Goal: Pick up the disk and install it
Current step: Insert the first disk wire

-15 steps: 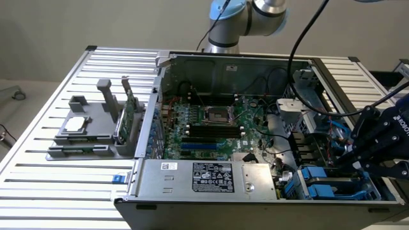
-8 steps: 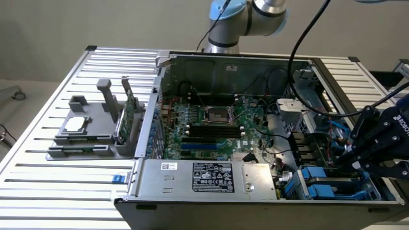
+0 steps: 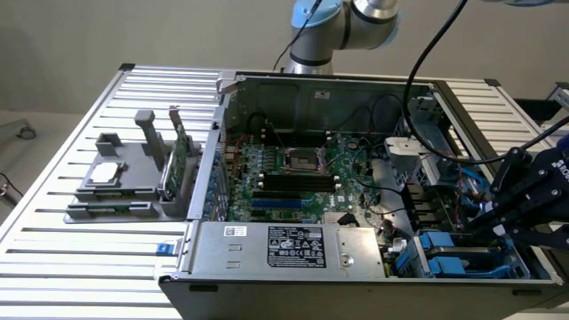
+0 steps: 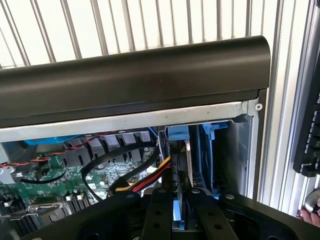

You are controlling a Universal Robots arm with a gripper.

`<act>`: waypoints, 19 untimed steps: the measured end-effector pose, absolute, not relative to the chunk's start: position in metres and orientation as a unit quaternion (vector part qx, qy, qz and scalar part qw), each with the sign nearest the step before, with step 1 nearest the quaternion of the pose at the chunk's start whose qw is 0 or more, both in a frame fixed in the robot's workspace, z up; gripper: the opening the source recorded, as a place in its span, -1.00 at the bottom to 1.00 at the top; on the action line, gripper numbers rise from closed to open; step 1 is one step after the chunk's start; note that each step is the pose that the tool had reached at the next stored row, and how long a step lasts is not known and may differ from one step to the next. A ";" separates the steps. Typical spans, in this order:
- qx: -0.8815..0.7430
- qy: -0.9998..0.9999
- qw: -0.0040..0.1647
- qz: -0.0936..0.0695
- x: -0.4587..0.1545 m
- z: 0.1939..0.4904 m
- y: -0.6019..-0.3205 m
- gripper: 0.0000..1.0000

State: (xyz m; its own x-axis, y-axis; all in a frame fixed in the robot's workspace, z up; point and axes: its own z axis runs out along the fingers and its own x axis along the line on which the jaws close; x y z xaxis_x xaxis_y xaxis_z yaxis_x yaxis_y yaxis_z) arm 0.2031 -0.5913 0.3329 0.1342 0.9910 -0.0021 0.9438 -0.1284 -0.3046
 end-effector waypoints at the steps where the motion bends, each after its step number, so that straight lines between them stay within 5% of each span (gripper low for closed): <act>1: -0.743 -0.651 0.115 0.103 0.203 0.333 -0.591 -0.67; 19: -0.713 -0.684 0.111 0.109 0.203 0.332 -0.587 -0.67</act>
State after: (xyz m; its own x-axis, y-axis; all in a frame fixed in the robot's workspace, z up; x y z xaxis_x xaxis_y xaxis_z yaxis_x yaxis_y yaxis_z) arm 0.2031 -0.5868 0.3322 0.0404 0.9992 -0.0021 0.9508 -0.0391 -0.3074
